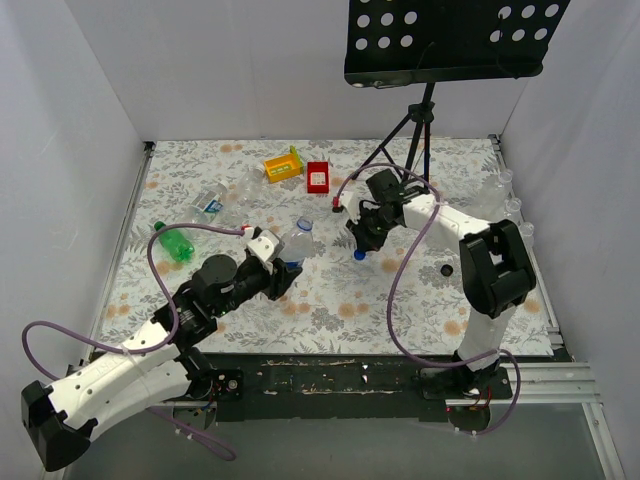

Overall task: Unscrew the bottle caps
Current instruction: Move the bottle cap to the center of the board.

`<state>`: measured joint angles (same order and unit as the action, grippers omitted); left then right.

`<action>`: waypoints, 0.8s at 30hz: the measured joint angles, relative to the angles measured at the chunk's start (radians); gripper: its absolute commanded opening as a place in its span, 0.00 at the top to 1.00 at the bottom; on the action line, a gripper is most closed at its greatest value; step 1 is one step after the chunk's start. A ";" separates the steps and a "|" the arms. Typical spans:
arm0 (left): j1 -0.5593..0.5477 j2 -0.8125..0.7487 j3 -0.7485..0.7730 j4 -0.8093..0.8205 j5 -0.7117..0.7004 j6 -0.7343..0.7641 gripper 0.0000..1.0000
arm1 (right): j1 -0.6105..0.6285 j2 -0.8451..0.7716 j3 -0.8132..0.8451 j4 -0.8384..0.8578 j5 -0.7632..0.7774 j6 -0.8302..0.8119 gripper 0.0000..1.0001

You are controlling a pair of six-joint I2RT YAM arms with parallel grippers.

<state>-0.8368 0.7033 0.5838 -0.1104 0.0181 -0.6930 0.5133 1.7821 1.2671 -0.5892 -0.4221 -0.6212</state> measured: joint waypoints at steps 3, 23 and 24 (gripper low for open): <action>0.000 -0.002 -0.005 0.003 -0.013 -0.003 0.92 | -0.002 0.072 0.068 0.035 0.056 0.070 0.99; 0.000 -0.018 -0.029 0.012 -0.022 -0.030 0.91 | -0.043 0.406 0.465 0.059 0.295 0.222 0.99; 0.000 -0.021 -0.029 0.011 -0.022 -0.031 0.91 | -0.050 0.420 0.490 0.061 0.296 0.227 0.97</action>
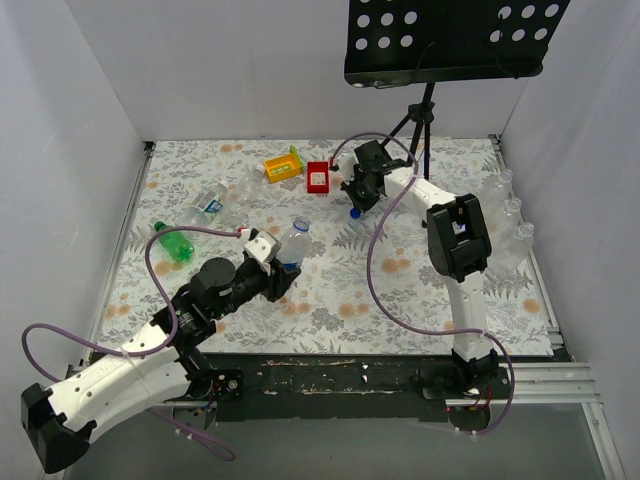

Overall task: Unscrew the bottle caps
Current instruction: Move the bottle cap to the center of the board.

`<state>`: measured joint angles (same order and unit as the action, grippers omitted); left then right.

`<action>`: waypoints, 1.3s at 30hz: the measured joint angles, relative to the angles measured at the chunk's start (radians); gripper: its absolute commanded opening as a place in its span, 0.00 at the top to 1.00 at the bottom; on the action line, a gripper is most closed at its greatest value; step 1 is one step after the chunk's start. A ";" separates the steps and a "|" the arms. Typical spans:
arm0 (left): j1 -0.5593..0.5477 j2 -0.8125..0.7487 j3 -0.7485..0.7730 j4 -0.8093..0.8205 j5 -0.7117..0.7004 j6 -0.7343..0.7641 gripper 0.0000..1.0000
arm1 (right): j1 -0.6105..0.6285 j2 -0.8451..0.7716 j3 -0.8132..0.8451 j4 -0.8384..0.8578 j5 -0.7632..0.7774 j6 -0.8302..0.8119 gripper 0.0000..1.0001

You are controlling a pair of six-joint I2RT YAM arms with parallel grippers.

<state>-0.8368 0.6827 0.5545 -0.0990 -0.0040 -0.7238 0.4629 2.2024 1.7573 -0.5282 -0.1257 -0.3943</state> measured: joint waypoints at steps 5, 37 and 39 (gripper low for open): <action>0.000 -0.017 0.000 0.002 0.000 -0.014 0.92 | -0.034 0.063 0.102 -0.004 0.003 0.026 0.83; 0.000 -0.016 -0.024 0.043 0.074 -0.055 0.91 | -0.042 -0.417 -0.335 -0.020 -0.278 -0.057 0.53; 0.000 -0.016 -0.024 0.051 0.076 -0.058 0.91 | -0.040 -0.441 -0.379 -0.022 -0.307 -0.080 0.53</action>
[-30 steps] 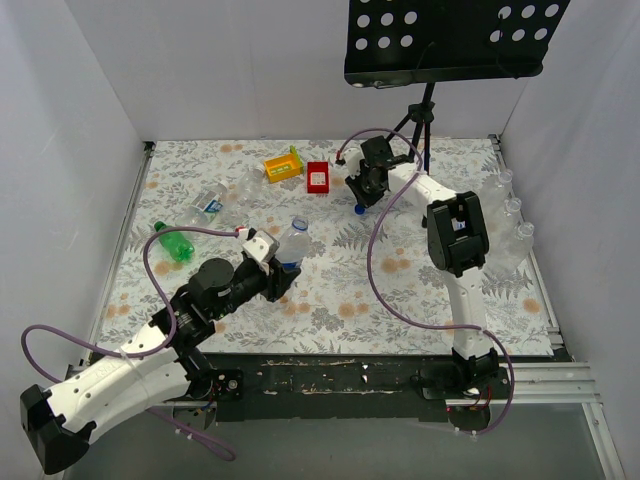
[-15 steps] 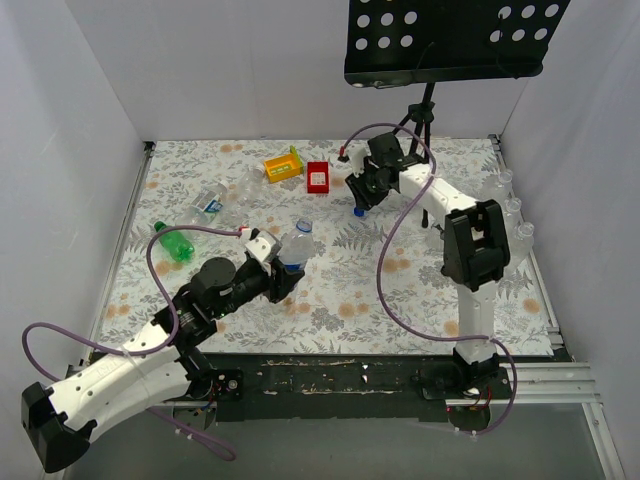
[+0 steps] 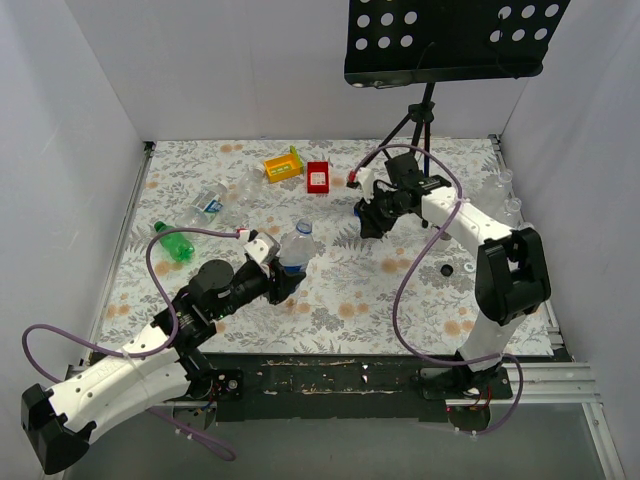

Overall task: Unscrew the bottle caps
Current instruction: Move the bottle cap to the center of the board, then place the plastic bottle at the center of the board.

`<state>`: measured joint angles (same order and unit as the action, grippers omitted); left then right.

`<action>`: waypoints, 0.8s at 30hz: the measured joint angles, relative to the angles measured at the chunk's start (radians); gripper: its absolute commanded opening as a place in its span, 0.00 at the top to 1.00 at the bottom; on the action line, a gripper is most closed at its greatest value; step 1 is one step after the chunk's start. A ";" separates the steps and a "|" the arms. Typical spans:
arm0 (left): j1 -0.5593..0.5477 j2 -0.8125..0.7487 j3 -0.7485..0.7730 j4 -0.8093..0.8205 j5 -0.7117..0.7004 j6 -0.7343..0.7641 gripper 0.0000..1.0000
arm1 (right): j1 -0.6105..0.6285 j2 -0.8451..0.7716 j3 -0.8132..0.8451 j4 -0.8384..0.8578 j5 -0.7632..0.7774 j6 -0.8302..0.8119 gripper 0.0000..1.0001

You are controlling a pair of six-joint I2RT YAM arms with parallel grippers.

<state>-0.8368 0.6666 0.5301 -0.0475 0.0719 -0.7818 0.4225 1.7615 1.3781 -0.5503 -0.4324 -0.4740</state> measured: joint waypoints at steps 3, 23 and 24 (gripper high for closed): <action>0.000 0.000 0.000 0.010 0.003 -0.002 0.91 | 0.005 -0.048 -0.062 -0.002 -0.042 -0.034 0.53; 0.000 0.027 -0.049 0.129 0.089 -0.011 0.91 | 0.008 -0.484 -0.222 -0.059 -0.483 -0.330 0.35; 0.000 0.032 -0.048 0.133 0.095 -0.011 0.91 | 0.007 -0.480 -0.222 -0.071 -0.500 -0.343 0.35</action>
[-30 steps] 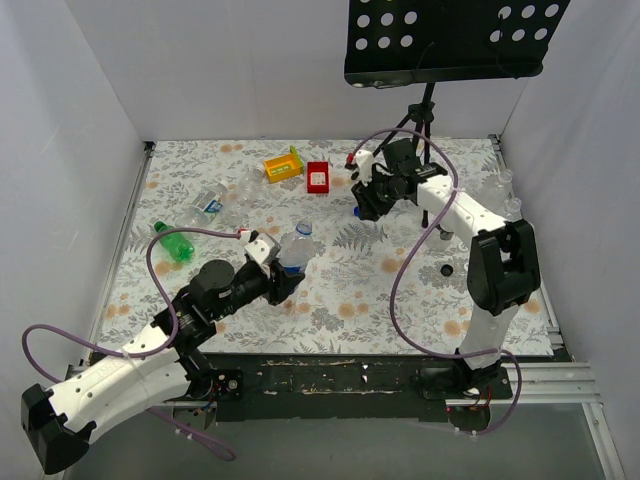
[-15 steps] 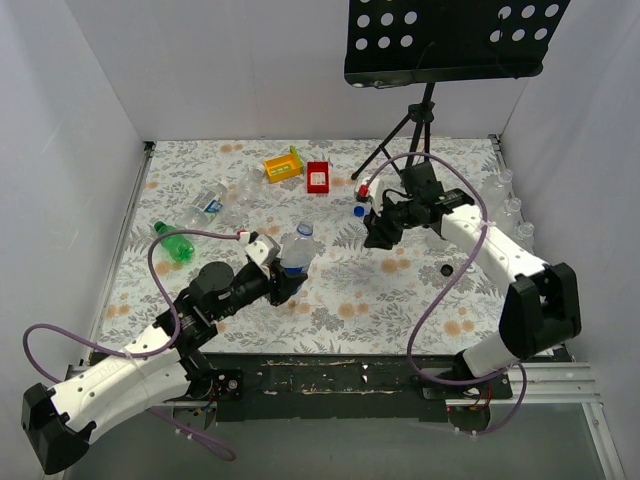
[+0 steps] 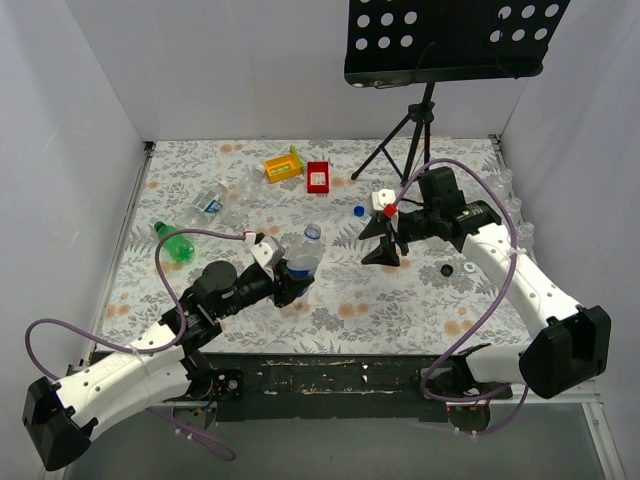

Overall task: Unscrew the bottle caps
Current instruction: Place the plastic bottle at the center of the board.

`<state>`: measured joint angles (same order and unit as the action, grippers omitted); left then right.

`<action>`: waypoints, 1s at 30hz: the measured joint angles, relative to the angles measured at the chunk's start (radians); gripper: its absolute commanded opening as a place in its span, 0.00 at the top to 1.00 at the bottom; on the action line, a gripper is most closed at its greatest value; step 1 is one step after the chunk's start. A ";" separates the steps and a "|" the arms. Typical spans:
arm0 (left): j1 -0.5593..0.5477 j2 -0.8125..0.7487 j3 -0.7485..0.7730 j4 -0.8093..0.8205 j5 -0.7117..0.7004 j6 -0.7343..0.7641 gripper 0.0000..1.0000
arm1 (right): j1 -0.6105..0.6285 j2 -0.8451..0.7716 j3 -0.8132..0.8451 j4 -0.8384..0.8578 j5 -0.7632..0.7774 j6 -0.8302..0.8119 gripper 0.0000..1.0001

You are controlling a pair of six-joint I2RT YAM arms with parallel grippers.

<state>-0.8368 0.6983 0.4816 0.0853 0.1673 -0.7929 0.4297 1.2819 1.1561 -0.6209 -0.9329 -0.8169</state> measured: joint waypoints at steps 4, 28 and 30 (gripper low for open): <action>0.000 0.013 0.000 0.006 0.016 0.000 0.91 | 0.000 0.024 0.002 -0.058 -0.054 -0.049 0.35; 0.000 0.105 0.000 0.085 0.090 -0.012 0.92 | 0.001 0.017 0.142 0.002 -0.153 0.115 0.34; 0.000 0.116 0.000 0.093 0.095 -0.013 0.92 | 0.000 0.017 0.150 0.009 -0.154 0.140 0.34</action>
<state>-0.8368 0.8146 0.4812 0.1780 0.2619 -0.8062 0.4301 1.2991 1.3056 -0.6117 -1.0874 -0.6765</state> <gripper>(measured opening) 0.338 0.658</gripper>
